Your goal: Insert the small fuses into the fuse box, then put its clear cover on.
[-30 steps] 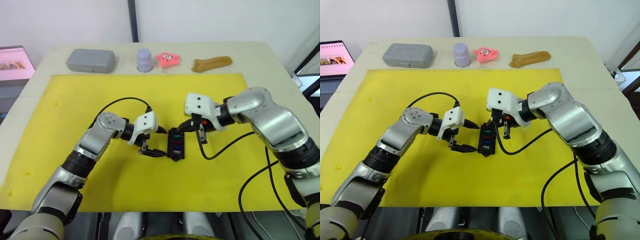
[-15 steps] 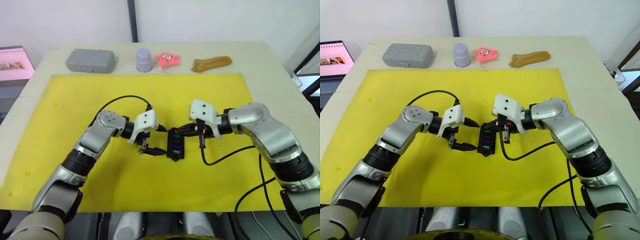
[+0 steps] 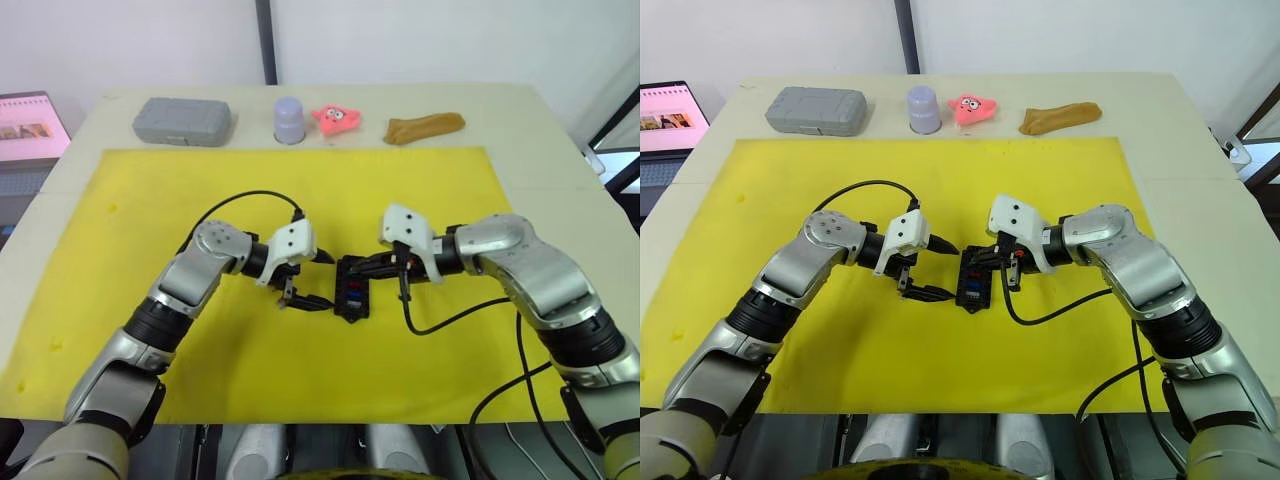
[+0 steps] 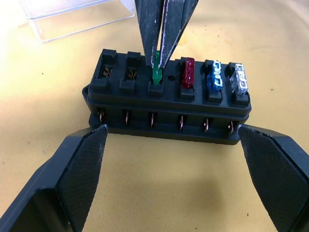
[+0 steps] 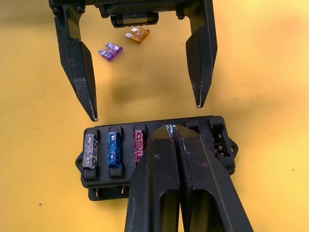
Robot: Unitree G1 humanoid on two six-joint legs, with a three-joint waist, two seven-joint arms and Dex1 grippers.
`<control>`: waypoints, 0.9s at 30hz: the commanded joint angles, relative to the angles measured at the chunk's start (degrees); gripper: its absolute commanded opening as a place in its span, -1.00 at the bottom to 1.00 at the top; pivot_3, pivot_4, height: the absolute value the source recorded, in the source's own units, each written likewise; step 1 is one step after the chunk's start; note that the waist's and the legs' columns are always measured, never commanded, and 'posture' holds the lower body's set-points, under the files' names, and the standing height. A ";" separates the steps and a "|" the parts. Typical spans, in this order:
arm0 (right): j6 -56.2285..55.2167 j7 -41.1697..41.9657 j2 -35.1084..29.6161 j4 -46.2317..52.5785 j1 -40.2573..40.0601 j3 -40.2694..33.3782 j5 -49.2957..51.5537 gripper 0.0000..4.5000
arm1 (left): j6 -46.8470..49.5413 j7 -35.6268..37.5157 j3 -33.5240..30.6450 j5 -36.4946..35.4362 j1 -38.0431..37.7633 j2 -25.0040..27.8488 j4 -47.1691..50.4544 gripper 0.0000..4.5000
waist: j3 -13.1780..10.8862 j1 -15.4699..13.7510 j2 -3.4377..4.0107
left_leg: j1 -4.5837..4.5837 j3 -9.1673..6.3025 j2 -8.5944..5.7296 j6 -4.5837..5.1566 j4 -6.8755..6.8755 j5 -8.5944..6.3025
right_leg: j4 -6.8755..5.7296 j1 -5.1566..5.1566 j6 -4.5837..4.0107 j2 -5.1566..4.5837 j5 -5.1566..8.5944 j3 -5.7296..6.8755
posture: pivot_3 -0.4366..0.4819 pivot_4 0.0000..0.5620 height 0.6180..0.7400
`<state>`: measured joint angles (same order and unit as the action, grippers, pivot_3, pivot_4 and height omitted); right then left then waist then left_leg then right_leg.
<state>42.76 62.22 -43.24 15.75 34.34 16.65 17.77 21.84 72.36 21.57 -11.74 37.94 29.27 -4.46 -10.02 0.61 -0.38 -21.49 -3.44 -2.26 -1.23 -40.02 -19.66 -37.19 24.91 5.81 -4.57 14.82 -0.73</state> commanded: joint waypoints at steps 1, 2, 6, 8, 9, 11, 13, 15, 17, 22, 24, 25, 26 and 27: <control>-0.60 0.11 -0.62 -1.47 -2.29 1.55 -1.38 -0.96 | -0.77 0.02 -1.04 -0.02 0.77 0.07 0.95 1.00 | 0.00 -0.01 0.00 | 0.01 0.00 0.00 0.00 0.00 0.00 | 0.00 -0.01 0.00 0.00 0.00 0.00 | -0.05 -0.47 1.00; -0.73 0.24 -0.81 -1.61 -2.83 1.95 -1.58 -0.96 | -0.73 0.00 -1.05 -0.04 0.72 0.07 1.01 1.00 | 0.01 -0.01 0.00 | 0.02 0.00 0.00 0.00 0.00 0.00 | 0.00 -0.02 0.00 0.00 0.00 0.00 | -0.05 -0.47 1.00; -1.31 0.08 -0.82 -2.72 -3.90 2.88 -2.57 -0.96 | -0.61 -0.10 -1.09 -0.09 0.58 0.10 1.17 1.00 | 0.03 -0.03 -0.01 | 0.06 -0.01 0.00 0.00 0.00 0.00 | 0.01 -0.08 0.00 0.00 0.00 0.01 | -0.05 -0.47 1.00; -1.62 0.05 -0.74 -3.26 -4.16 3.17 -2.98 -0.96 | -0.50 -0.14 -1.07 -0.12 0.58 0.07 1.23 1.00 | 0.04 -0.05 -0.02 | 0.09 -0.02 0.00 0.00 0.00 0.00 | 0.01 -0.12 0.00 0.00 0.00 0.01 | -0.05 -0.47 1.00; -1.91 0.08 -0.83 -3.74 -4.39 3.48 -3.36 -0.96 | -0.48 -0.18 -1.06 -0.13 0.57 0.03 1.26 1.00 | 0.04 -0.05 -0.02 | 0.10 -0.02 0.00 0.00 -0.01 0.00 | 0.01 -0.13 0.00 0.00 0.00 0.01 | -0.05 -0.47 1.00; -2.48 0.14 -1.06 -4.48 -4.86 4.09 -3.99 -0.96 | -0.47 -0.23 -1.07 -0.16 0.55 -0.01 1.27 1.00 | 0.06 -0.05 -0.04 | 0.12 -0.03 -0.01 0.00 -0.01 0.00 | 0.02 -0.16 0.00 0.00 0.00 0.01 | -0.05 -0.47 1.00; -2.75 0.15 -1.26 -4.73 -5.24 4.45 -4.26 -0.96 | -0.39 -0.30 -1.09 -0.20 0.54 -0.03 1.34 1.00 | 0.08 -0.05 -0.06 | 0.14 -0.03 -0.01 0.00 -0.01 0.00 | 0.02 -0.17 0.00 0.00 0.00 0.01 | -0.05 -0.47 1.00; -1.71 0.05 -1.18 -4.85 -5.71 4.77 -3.98 -0.96 | -0.34 -0.35 -1.12 -0.21 0.51 -0.01 1.38 1.00 | 0.12 -0.05 -0.09 | 0.15 -0.04 -0.01 0.00 -0.01 0.00 | 0.02 -0.20 0.00 0.00 0.00 0.02 | -0.05 -0.47 1.00; -1.58 -0.06 -0.95 -5.18 -6.55 5.17 -4.02 -0.96 | -0.32 -0.40 -1.15 -0.23 0.48 0.01 1.38 1.00 | 0.20 -0.06 -0.15 | 0.17 -0.04 0.00 0.00 -0.01 0.00 | 0.02 -0.22 0.00 0.00 0.00 0.02 | -0.05 -0.47 1.00; -1.59 -0.84 -0.21 -6.35 -8.23 5.55 -4.05 -0.96 | -0.22 -0.54 -1.21 -0.30 0.38 0.04 1.55 1.00 | 0.60 -0.11 -0.30 | 0.21 -0.08 0.00 0.01 0.00 -0.01 | 0.06 -0.29 0.00 0.00 0.00 0.04 | -0.05 -0.47 1.00; -1.85 -1.24 -0.07 -7.08 -8.86 5.83 -4.39 -0.96 | -0.18 -0.57 -1.24 -0.32 0.35 0.06 1.62 1.00 | 0.79 -0.11 -0.32 | 0.23 -0.09 0.00 0.01 0.00 -0.01 | 0.07 -0.31 0.00 0.00 0.00 0.05 | -0.05 -0.47 1.00; -2.27 -1.47 0.01 -7.67 -9.31 6.12 -4.78 -0.96 | -0.16 -0.57 -1.25 -0.33 0.33 0.09 1.64 1.00 | 0.89 -0.11 -0.32 | 0.25 -0.10 0.00 0.02 0.00 -0.01 | 0.08 -0.34 0.00 0.00 0.00 0.05 | -0.05 -0.47 1.00; -2.60 -1.62 0.06 -8.10 -9.60 6.32 -5.06 -0.96 | -0.16 -0.57 -1.27 -0.34 0.33 0.10 1.64 1.00 | 0.94 -0.12 -0.32 | 0.29 -0.10 0.00 0.03 0.01 -0.02 | 0.10 -0.39 0.00 0.00 0.00 0.05 | -0.05 -0.47 1.00; -2.86 -1.71 0.09 -8.37 -9.78 6.43 -5.21 -0.96 | -0.15 -0.57 -1.27 -0.34 0.33 0.11 1.65 1.00 | 0.97 -0.13 -0.33 | 0.33 -0.10 0.00 0.03 0.01 -0.02 | 0.12 -0.44 0.00 0.00 0.00 0.06 | -0.05 -0.47 1.00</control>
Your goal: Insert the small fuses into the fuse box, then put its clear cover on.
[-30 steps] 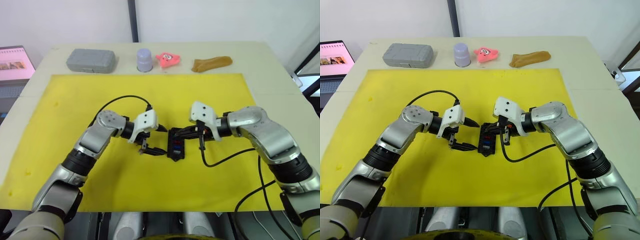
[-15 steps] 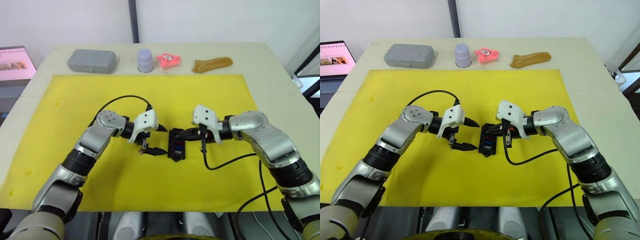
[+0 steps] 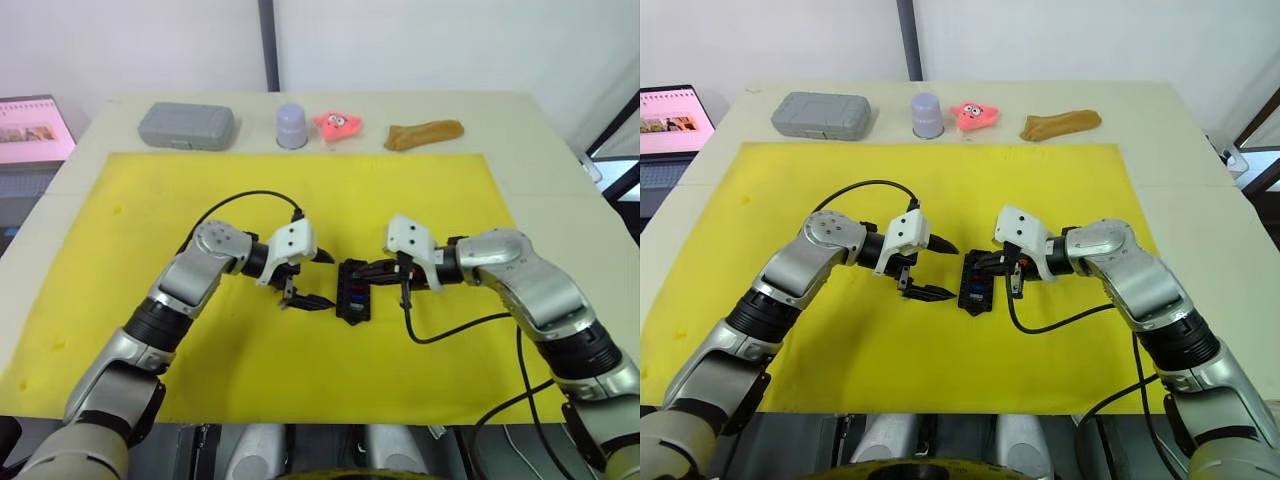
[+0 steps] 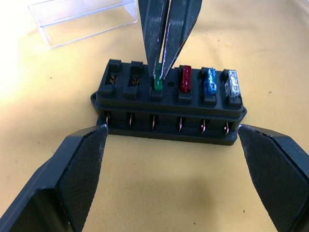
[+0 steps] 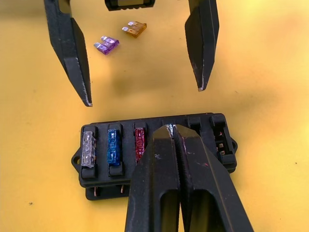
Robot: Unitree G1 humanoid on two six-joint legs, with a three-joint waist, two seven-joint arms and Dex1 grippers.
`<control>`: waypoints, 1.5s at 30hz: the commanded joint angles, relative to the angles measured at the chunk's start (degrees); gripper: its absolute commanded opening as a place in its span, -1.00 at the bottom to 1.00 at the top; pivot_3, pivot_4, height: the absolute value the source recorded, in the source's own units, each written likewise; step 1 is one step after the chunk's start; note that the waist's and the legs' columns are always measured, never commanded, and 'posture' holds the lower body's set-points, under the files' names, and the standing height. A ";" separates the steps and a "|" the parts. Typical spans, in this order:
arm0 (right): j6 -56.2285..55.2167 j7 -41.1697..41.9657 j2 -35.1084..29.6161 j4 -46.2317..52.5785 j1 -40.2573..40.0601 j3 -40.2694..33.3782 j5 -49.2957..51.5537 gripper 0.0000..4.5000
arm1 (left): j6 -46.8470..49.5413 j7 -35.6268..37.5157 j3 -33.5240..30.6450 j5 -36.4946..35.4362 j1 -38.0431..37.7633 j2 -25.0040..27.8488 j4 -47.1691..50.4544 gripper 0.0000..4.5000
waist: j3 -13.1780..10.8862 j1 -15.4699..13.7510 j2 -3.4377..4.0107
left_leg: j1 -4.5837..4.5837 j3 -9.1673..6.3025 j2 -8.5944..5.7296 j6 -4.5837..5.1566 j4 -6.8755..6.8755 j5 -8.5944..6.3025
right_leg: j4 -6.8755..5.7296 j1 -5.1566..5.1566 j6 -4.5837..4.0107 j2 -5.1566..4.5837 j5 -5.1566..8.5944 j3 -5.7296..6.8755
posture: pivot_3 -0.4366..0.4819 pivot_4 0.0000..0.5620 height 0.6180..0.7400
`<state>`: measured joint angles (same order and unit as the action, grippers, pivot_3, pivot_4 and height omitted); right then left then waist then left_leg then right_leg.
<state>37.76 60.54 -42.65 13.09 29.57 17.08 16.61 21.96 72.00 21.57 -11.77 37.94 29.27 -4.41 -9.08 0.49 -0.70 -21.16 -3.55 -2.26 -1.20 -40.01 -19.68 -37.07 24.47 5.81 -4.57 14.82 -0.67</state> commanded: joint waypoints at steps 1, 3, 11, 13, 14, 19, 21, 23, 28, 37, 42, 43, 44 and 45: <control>1.82 -0.28 -0.60 -6.10 -5.35 6.54 -4.68 -0.96 | -0.23 -0.21 -1.27 -0.32 0.31 0.15 1.66 1.00 | 0.05 -0.02 -0.01 | 0.04 0.00 0.00 0.01 0.00 -0.01 | 0.00 -0.04 0.00 0.00 0.00 0.00 | -0.05 -0.47 1.00; 1.38 -0.73 -0.67 -6.84 -5.95 7.39 -5.58 -0.96 | -0.17 -0.19 -1.29 -0.34 0.30 0.19 1.73 1.00 | 0.12 -0.02 -0.04 | 0.09 0.00 0.00 0.02 0.00 -0.01 | 0.01 -0.10 0.00 0.00 0.00 0.00 | -0.05 -0.47 1.00; -0.32 -1.64 -1.59 -9.58 -6.80 10.50 -10.13 -0.96 | 0.06 -0.19 -1.32 -0.37 0.34 0.29 1.94 1.00 | 0.90 -0.06 -0.06 | 1.12 -0.10 0.02 0.62 0.20 -0.35 | 0.52 -1.28 0.07 0.04 0.07 0.07 | -0.05 -0.47 1.00; -0.15 -1.49 -1.65 -10.02 -6.68 11.06 -10.89 -0.96 | 0.09 -0.22 -1.33 -0.36 0.36 0.28 1.93 1.00 | 1.00 -0.08 -0.10 | 1.49 -0.17 0.02 0.62 0.38 -0.36 | 0.80 -1.75 0.07 0.04 0.07 0.14 | -0.05 -0.47 1.00; 0.10 -1.39 -1.70 -9.99 -6.66 11.25 -11.13 -0.96 | 0.10 -0.21 -1.35 -0.37 0.36 0.30 1.96 1.00 | 1.24 -0.07 -0.16 | 1.80 -0.17 0.02 0.62 0.55 -0.36 | 0.98 -2.05 0.07 0.04 0.07 0.14 | -0.05 -0.47 1.00; 0.13 -1.03 -0.88 -7.81 -6.58 9.05 -9.17 -0.96 | -0.02 -0.19 -1.45 -0.39 0.36 0.36 1.91 1.00 | 1.43 -0.07 -0.21 | 1.87 -0.18 0.01 0.62 0.71 -0.36 | 1.04 -2.09 0.07 0.00 0.08 0.13 | -0.05 -0.47 1.00; 0.39 -1.37 0.38 -6.69 -5.58 6.25 -6.84 -0.96 | -0.09 -0.10 -1.52 -0.44 0.35 0.45 1.92 1.00 | 1.43 -0.06 -0.21 | 1.85 -0.18 0.01 0.62 0.71 -0.36 | 1.04 -2.07 0.07 0.00 0.08 0.12 | -0.05 -0.47 1.00; 1.42 -1.45 1.32 -5.58 -4.30 3.87 -4.96 -0.96 | -0.15 0.03 -1.60 -0.49 0.33 0.60 1.97 1.00 | 1.40 0.01 -0.17 | 1.79 -0.19 0.01 0.61 0.71 -0.35 | 1.04 -1.99 0.07 -0.01 0.08 0.11 | -0.05 -0.47 1.00; 4.70 -0.69 1.77 -1.25 -0.82 -1.08 -0.29 -0.96 | -1.17 0.67 -2.01 -0.89 0.04 1.07 2.21 1.00 | 1.26 0.11 0.03 | 1.63 -0.18 0.01 0.58 0.80 -0.33 | 1.01 -1.73 0.07 -0.02 0.08 0.07 | -0.05 -0.47 1.00; 13.02 -0.36 -1.16 6.51 5.25 -11.05 9.17 -0.96 | -1.23 1.75 -6.24 -3.92 -1.42 3.87 5.05 1.00 | 1.11 0.12 0.14 | -0.11 -0.16 0.01 -0.14 0.73 0.09 | 0.67 0.15 0.08 -0.08 0.04 -0.02 | -0.05 -0.47 1.00; 7.01 1.18 -6.43 9.68 2.56 -14.98 8.58 -0.96 | 1.03 2.86 -10.96 -7.46 -4.36 8.68 9.08 1.00 | 0.97 0.11 0.28 | -0.29 -0.16 0.05 -0.15 0.80 0.09 | 0.70 0.34 0.08 -0.08 0.05 -0.01 | -0.05 -0.47 1.00; 4.83 2.38 -8.58 10.00 1.03 -15.43 7.81 -0.96 | 1.36 3.24 -12.41 -8.31 -5.24 10.15 9.69 1.00 | 0.94 0.11 0.24 | -0.28 -0.14 0.04 -0.14 0.80 0.08 | 0.71 0.33 0.08 -0.08 0.05 -0.01 | -0.05 -0.47 1.00; 2.36 4.02 -11.03 10.20 -0.89 -16.16 7.01 -0.96 | 1.97 3.90 -13.91 -9.08 -6.25 12.12 10.21 1.00 | 0.92 0.11 0.26 | -0.29 -0.12 0.04 -0.14 0.80 0.08 | 0.71 0.33 0.08 -0.05 0.05 0.01 | -0.05 -0.47 1.00; 0.48 5.15 -12.87 10.33 -2.34 -16.62 6.56 -0.96 | 2.43 4.34 -14.97 -9.70 -7.03 13.56 10.65 1.00 | 0.89 0.12 0.25 | -0.28 -0.08 0.03 -0.12 0.79 0.07 | 0.71 0.32 0.08 -0.03 0.05 0.01 | -0.05 -0.47 1.00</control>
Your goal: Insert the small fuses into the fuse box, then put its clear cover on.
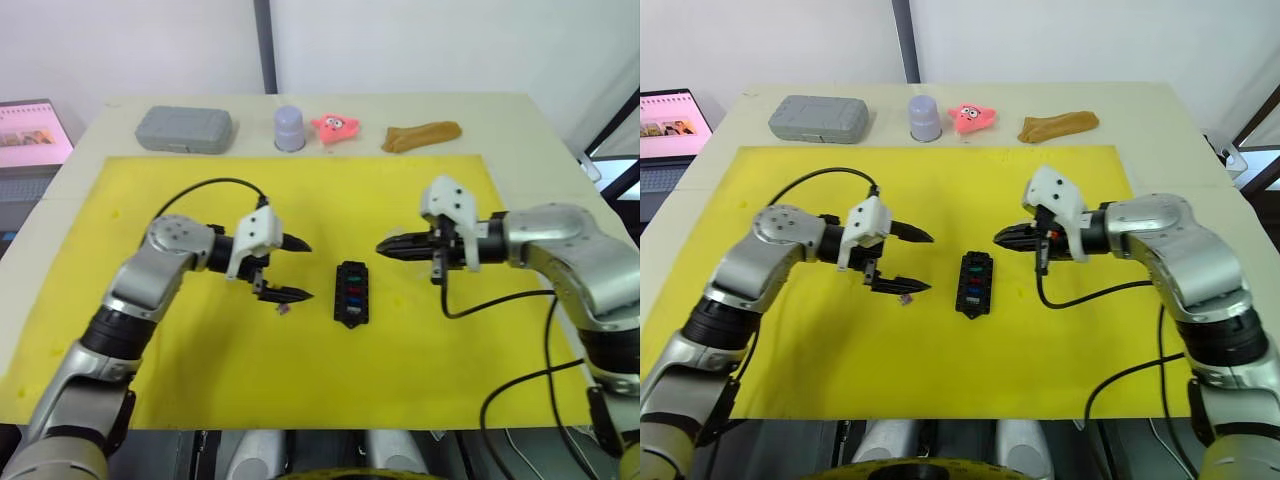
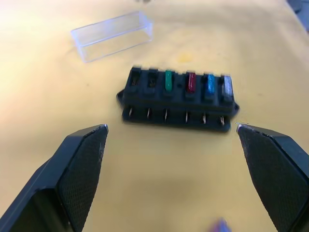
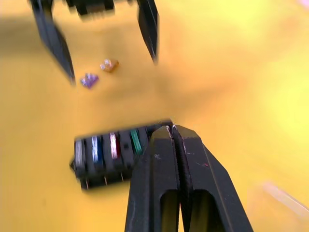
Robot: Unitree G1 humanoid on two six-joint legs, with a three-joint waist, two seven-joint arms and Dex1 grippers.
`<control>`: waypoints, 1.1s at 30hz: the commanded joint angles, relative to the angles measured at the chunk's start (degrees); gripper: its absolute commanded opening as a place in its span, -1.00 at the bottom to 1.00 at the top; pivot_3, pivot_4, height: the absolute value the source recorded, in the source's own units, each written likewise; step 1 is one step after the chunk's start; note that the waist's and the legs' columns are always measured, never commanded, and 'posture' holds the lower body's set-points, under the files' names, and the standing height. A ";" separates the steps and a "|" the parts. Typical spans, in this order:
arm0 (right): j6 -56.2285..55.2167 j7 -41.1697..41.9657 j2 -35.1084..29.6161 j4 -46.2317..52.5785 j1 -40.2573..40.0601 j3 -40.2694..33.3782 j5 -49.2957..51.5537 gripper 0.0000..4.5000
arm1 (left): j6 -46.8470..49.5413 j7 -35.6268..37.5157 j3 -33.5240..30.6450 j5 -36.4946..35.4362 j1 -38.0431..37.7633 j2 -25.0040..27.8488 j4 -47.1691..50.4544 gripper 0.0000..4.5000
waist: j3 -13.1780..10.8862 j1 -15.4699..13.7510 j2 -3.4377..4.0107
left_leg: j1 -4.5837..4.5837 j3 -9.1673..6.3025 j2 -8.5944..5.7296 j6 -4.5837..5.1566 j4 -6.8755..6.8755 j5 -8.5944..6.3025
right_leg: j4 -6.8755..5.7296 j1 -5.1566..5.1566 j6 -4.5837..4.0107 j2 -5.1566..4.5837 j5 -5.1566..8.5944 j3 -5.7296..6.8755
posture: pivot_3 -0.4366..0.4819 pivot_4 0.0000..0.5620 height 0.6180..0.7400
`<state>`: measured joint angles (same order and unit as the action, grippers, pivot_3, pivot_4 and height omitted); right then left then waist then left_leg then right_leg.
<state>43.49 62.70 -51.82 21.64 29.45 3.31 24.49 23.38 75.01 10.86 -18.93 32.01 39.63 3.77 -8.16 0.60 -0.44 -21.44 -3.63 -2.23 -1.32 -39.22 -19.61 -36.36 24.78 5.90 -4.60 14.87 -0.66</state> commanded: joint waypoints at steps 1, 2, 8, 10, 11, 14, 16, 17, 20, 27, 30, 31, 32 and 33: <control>-6.82 4.55 -5.85 1.70 -3.78 -3.65 -1.45 -0.96 | 1.56 2.18 -5.37 -3.22 -2.03 5.14 2.73 1.00 | -0.13 0.01 0.00 | 0.03 0.01 0.00 0.01 0.00 -0.01 | 0.00 -0.03 0.00 0.01 0.00 0.00 | -0.05 -0.47 1.00; -8.22 6.30 -8.02 1.51 -5.51 -4.90 -1.31 -0.96 | 2.02 3.21 -6.46 -3.72 -3.11 7.40 2.74 1.00 | -0.25 0.01 0.03 | 0.03 0.02 0.00 0.04 -0.01 -0.02 | 0.00 -0.04 0.00 0.01 0.00 0.00 | -0.05 -0.47 1.00; -13.02 13.62 -17.36 -1.59 -14.22 -13.99 -0.39 -0.38 | 2.97 7.24 -12.03 -4.26 -8.22 18.94 -0.62 1.00 | -0.59 0.03 0.21 | 0.09 0.06 0.03 0.39 -0.04 -0.21 | -0.03 -0.08 0.01 0.03 -0.01 -0.01 | -0.05 -0.47 1.00; -14.53 14.99 -19.54 -3.31 -16.88 -16.67 -1.17 0.04 | 1.81 7.72 -13.71 -3.76 -9.64 21.81 -3.12 1.00 | -0.64 0.05 0.28 | 0.10 0.07 0.04 0.40 -0.03 -0.21 | -0.02 -0.08 0.01 0.05 -0.01 0.00 | -0.05 -0.47 1.00; -15.75 15.76 -20.44 -4.43 -18.54 -18.12 -1.88 0.25 | 1.00 8.07 -14.34 -3.36 -10.47 23.13 -4.28 1.00 | -0.64 0.04 0.29 | 0.10 0.08 0.05 0.40 -0.03 -0.21 | -0.02 -0.08 0.01 0.05 -0.01 0.00 | -0.05 -0.47 1.00; -18.49 16.96 -21.72 -6.91 -22.53 -21.49 -3.47 0.85 | -0.46 8.67 -15.59 -2.78 -12.31 25.49 -6.53 1.00 | -0.66 0.05 0.32 | 0.13 0.12 0.06 0.42 -0.03 -0.23 | -0.01 -0.12 0.01 0.05 -0.01 -0.01 | -0.05 -0.47 1.00; -19.65 17.19 -21.99 -7.76 -24.64 -23.18 -4.36 0.98 | -1.33 9.06 -16.05 -2.43 -13.24 26.58 -7.74 1.00 | -0.68 0.05 0.32 | 0.13 0.15 0.05 0.45 -0.03 -0.24 | -0.02 -0.12 0.01 0.05 -0.01 -0.02 | -0.05 -0.47 1.00; -19.75 17.16 -22.01 -7.75 -25.23 -23.74 -4.39 0.98 | -1.50 9.24 -16.18 -2.53 -13.51 26.85 -7.91 1.00 | -0.68 0.04 0.33 | 0.13 0.16 0.06 0.45 -0.03 -0.24 | -0.02 -0.12 0.01 0.05 -0.01 -0.02 | -0.05 -0.47 1.00; -19.25 16.29 -21.89 -6.89 -25.36 -24.27 -4.12 0.98 | -0.58 9.44 -15.71 -3.34 -13.13 26.54 -7.21 1.00 | -0.69 0.02 0.33 | 0.13 0.16 0.06 0.44 -0.03 -0.24 | -0.03 -0.12 0.01 0.05 -0.01 -0.02 | -0.05 -0.47 1.00; -12.70 11.41 -18.53 0.26 -16.44 -18.89 2.44 0.98 | 13.15 9.33 -9.28 -8.19 -6.02 19.52 -5.02 1.00 | -0.76 0.09 0.43 | 0.16 0.16 0.06 0.43 -0.06 -0.23 | -0.10 -0.13 0.03 0.07 -0.01 -0.02 | -0.05 -0.47 1.00; -7.51 8.20 -15.41 5.03 -9.49 -13.90 6.80 0.98 | 23.74 10.12 -6.51 -12.50 -2.22 15.87 -5.96 1.00 | -0.82 0.23 0.33 | 0.15 0.15 0.06 0.43 -0.07 -0.23 | -0.13 -0.12 0.03 0.08 -0.01 -0.02 | -0.05 -0.47 1.00; -5.93 7.16 -14.43 6.59 -7.57 -12.44 7.93 0.98 | 26.99 10.50 -5.89 -13.85 -1.20 15.05 -6.52 1.00 | -0.83 0.28 0.33 | 0.14 0.16 0.06 0.42 -0.09 -0.23 | -0.13 -0.11 0.03 0.08 -0.02 -0.02 | -0.05 -0.47 1.00; -4.54 5.86 -13.01 8.51 -5.69 -10.63 8.78 0.98 | 30.35 10.76 -5.15 -14.97 -0.19 14.05 -7.61 1.00 | -0.85 0.29 0.30 | 0.10 0.15 0.06 0.42 -0.14 -0.22 | -0.18 -0.08 0.03 0.08 -0.02 -0.02 | -0.05 -0.47 1.00; -3.13 4.43 -11.49 10.36 -3.73 -8.74 9.54 0.98 | 34.14 10.41 -4.19 -15.77 1.01 13.01 -9.07 1.00 | -0.85 0.30 0.30 | 0.11 0.14 0.06 0.41 -0.17 -0.22 | -0.20 -0.07 0.03 0.08 -0.02 -0.02 | -0.05 -0.47 1.00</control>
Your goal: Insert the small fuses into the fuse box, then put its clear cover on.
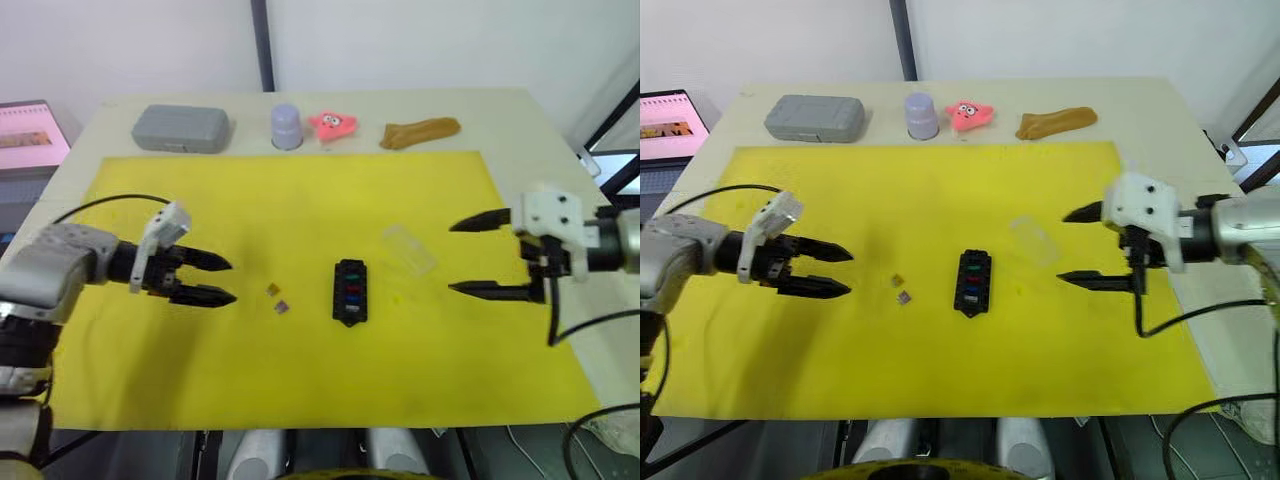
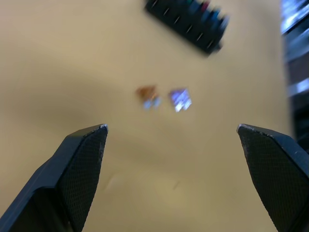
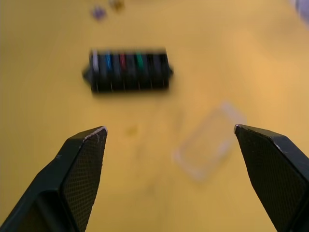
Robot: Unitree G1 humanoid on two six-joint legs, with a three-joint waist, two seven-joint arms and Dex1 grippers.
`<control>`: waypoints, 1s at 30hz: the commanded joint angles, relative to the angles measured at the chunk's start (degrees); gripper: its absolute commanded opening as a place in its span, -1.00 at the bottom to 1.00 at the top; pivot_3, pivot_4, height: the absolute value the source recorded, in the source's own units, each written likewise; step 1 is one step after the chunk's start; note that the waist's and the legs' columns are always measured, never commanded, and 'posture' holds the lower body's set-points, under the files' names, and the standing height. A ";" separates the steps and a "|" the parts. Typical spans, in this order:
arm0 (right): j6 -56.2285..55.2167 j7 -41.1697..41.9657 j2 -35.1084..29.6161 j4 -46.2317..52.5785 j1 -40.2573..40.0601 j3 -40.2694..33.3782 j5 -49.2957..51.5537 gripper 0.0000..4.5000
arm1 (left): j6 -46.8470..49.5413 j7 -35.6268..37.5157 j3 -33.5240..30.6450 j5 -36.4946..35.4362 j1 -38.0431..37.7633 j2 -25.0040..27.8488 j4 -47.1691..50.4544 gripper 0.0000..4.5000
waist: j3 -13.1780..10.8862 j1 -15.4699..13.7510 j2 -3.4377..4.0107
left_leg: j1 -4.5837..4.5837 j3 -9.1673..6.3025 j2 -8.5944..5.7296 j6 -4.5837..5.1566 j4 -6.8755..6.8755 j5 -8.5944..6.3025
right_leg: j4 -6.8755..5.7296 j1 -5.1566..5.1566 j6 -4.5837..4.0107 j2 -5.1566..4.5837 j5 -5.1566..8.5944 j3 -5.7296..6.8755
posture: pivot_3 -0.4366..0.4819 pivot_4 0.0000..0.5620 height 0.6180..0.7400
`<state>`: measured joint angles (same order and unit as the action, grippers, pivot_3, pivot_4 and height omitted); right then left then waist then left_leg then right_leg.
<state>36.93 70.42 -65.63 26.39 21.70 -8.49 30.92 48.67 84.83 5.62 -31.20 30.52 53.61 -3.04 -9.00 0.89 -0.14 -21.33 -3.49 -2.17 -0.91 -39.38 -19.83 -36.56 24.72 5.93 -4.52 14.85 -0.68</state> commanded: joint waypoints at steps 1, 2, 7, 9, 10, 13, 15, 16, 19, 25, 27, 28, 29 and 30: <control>4.77 -4.51 3.73 7.19 5.94 4.62 4.08 0.98 | 12.15 0.94 2.05 -4.41 3.75 -1.87 -3.94 1.00 | -0.01 0.01 0.00 | 0.01 0.00 0.00 -0.03 0.00 0.02 | -0.08 0.03 0.00 0.00 0.00 0.00 | -0.05 -0.47 1.00; 5.87 -5.43 4.91 8.46 7.61 5.85 4.97 0.98 | 15.53 0.76 2.87 -5.06 5.19 -2.78 -5.90 1.00 | -0.01 -0.03 -0.01 | -0.01 0.00 -0.01 -0.04 -0.02 0.02 | -0.13 0.08 0.00 0.00 0.00 0.00 | -0.05 -0.47 1.00; 8.36 -8.15 7.85 11.02 12.09 9.48 5.64 0.98 | 21.67 -0.64 5.05 -4.74 9.12 -6.94 -15.74 1.00 | -0.05 -0.18 -0.07 | -0.12 -0.02 -0.05 -0.05 -0.35 0.02 | -0.46 0.18 0.01 -0.02 0.01 0.00 | -0.05 -0.47 1.00; 8.35 -8.42 8.46 11.66 12.63 10.12 6.01 0.98 | 22.12 -1.48 5.73 -3.78 10.02 -8.68 -19.68 1.00 | -0.05 -0.27 -0.08 | -0.15 -0.02 -0.08 -0.04 -0.48 0.02 | -0.49 0.16 0.01 -0.03 0.01 0.01 | -0.05 -0.47 1.00; 8.31 -8.56 8.65 11.87 12.72 10.27 6.11 0.98 | 22.48 -2.10 5.84 -3.58 10.45 -9.90 -21.20 1.00 | -0.05 -0.27 -0.08 | -0.16 -0.02 -0.08 -0.02 -0.51 0.01 | -0.49 0.15 0.01 -0.03 0.01 0.01 | -0.05 -0.47 1.00; 8.15 -9.19 9.05 12.50 12.84 10.95 6.00 0.98 | 22.01 -3.08 6.54 -2.60 11.02 -12.33 -24.07 1.00 | -0.06 -0.31 -0.09 | -0.16 -0.02 -0.10 -0.07 -0.55 0.04 | -0.52 0.15 0.01 -0.05 0.01 0.00 | -0.05 -0.47 1.00; 8.10 -9.64 9.19 12.61 13.02 11.13 5.85 0.98 | 21.50 -3.26 7.06 -2.05 11.20 -13.51 -24.87 1.00 | -0.06 -0.35 -0.08 | -0.15 -0.01 -0.11 -0.12 -0.56 0.06 | -0.52 0.13 0.01 -0.07 0.01 0.00 | -0.05 -0.47 1.00; 8.06 -9.83 9.22 12.65 13.03 11.12 5.82 0.98 | 21.15 -3.38 7.21 -1.76 11.43 -14.12 -25.44 1.00 | -0.05 -0.38 -0.08 | -0.15 -0.01 -0.12 -0.14 -0.57 0.08 | -0.53 0.13 0.01 -0.10 0.01 -0.01 | -0.05 -0.47 1.00; 7.89 -10.41 9.13 12.99 12.53 10.98 5.64 0.98 | 19.36 -3.32 7.59 -0.47 12.45 -15.89 -28.21 1.00 | -0.05 -0.91 -0.08 | -0.13 -0.02 -0.16 -0.15 -0.61 0.08 | -0.54 0.07 0.01 -0.14 0.01 -0.01 | -0.05 -0.47 1.00; 8.63 -11.32 8.66 13.94 11.85 10.34 6.33 0.98 | 16.97 -0.89 9.65 1.57 14.60 -18.45 -30.95 1.00 | -0.05 -1.82 -0.08 | -0.08 -0.03 -0.23 -0.11 -0.67 0.06 | -0.51 -0.06 0.01 -0.18 0.01 -0.02 | -0.05 -0.47 1.00; 9.00 -11.77 8.68 14.08 11.89 10.31 6.56 0.98 | 16.26 0.02 10.50 2.40 15.20 -19.17 -31.42 1.00 | -0.05 -1.90 -0.08 | -0.09 -0.04 -0.27 -0.11 -0.69 0.06 | -0.51 -0.08 0.01 -0.20 0.01 -0.02 | -0.05 -0.47 1.00; 9.18 -12.00 8.71 14.19 12.00 10.36 6.72 0.98 | 16.06 0.41 10.69 2.71 15.34 -19.29 -31.62 1.00 | -0.05 -1.91 -0.08 | -0.08 -0.04 -0.28 -0.10 -0.70 0.06 | -0.50 -0.10 0.01 -0.22 0.01 -0.02 | -0.05 -0.47 1.00; 9.24 -12.16 8.69 14.27 12.00 10.42 6.80 0.98 | 15.65 0.92 11.09 3.12 15.41 -19.35 -31.70 1.00 | -0.05 -1.90 -0.08 | -0.08 -0.05 -0.29 -0.07 -0.70 0.04 | -0.50 -0.11 0.01 -0.22 0.01 -0.02 | -0.05 -0.47 1.00; 9.20 -12.28 8.64 14.29 11.96 10.48 6.79 0.98 | 15.28 1.43 11.44 3.52 15.43 -19.41 -31.73 1.00 | -0.05 -1.90 -0.08 | -0.07 -0.05 -0.29 -0.01 -0.70 0.01 | -0.50 -0.11 0.01 -0.22 0.01 -0.02 | -0.05 -0.47 1.00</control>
<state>46.21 58.70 -56.68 39.14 33.36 3.60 37.24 65.22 86.19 14.96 -28.80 45.83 35.62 -34.31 -9.05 -1.01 -0.22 -21.40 -3.54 -2.46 -0.93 -40.08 -19.82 -37.06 24.61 5.94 -4.74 14.87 -0.69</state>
